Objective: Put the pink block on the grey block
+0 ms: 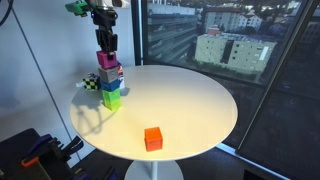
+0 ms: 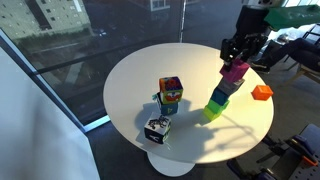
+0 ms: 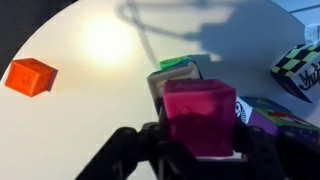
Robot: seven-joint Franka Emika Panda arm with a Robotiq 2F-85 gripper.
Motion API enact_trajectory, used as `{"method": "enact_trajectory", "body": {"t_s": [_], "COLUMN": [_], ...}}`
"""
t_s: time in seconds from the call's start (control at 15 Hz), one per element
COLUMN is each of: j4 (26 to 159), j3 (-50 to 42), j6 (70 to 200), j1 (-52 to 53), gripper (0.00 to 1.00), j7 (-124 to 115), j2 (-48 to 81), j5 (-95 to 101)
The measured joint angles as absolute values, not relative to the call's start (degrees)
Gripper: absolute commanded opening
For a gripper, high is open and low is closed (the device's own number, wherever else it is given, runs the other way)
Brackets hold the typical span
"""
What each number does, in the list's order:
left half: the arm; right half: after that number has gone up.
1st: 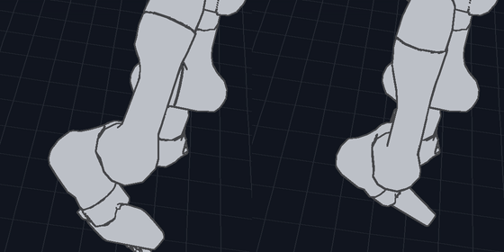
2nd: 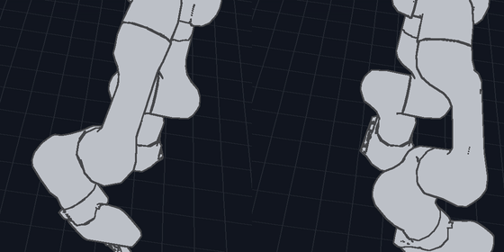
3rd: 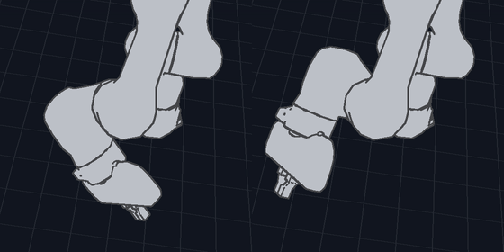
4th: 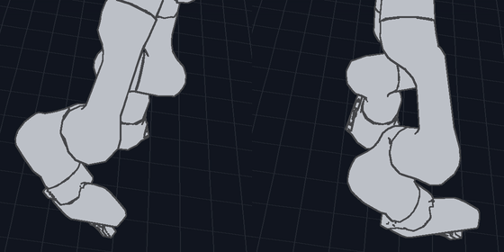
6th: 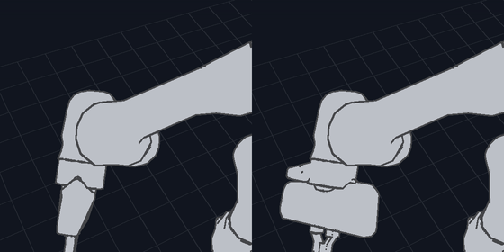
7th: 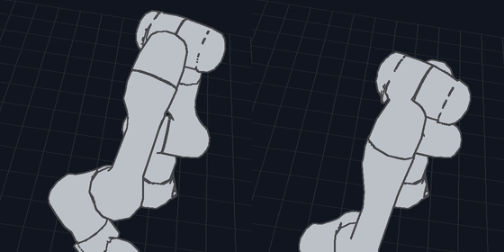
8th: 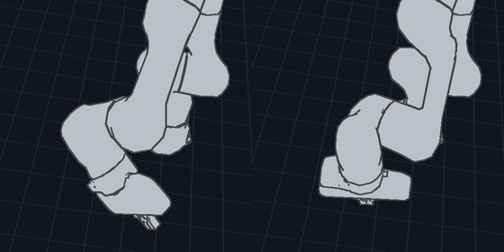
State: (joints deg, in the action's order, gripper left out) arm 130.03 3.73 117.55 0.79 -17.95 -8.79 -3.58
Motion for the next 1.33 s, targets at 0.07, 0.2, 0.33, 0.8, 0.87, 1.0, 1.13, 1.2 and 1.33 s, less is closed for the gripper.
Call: {"method": "enact_trajectory", "body": {"t_s": [0.07, 0.2, 0.33, 0.8, 0.87, 1.0, 1.13, 1.2, 1.33], "j4": [130.01, 129.97, 129.95, 129.49, 129.40, 129.24, 129.17, 129.14, 129.09], "j3": [3.73, 3.73, 3.73, 3.73, 3.73, 3.73, 3.73, 3.73, 3.73], "j6": [117.55, 117.55, 117.55, 117.53, 117.51, 117.42, 117.38, 117.38, 117.38], "j1": [0.79, 0.79, 0.79, 0.79, 0.79, 0.79, 0.78, 0.78, 0.78], "gripper": [0.29, 0.29, 0.29, 0.46, 0.64, 0.79, 0.95, 1.00, 1.00], "j7": [-17.98, -18.08, -18.26, -19.05, -19.07, -19.08, -19.12, -19.13, -19.15], "j2": [-8.73, -8.60, -8.47, -7.92, -7.85, -7.75, -7.68, -7.65, -7.59], "j5": [-3.57, -3.51, -3.44, -2.68, -2.67, -2.66, -2.63, -2.62, -2.62]}}
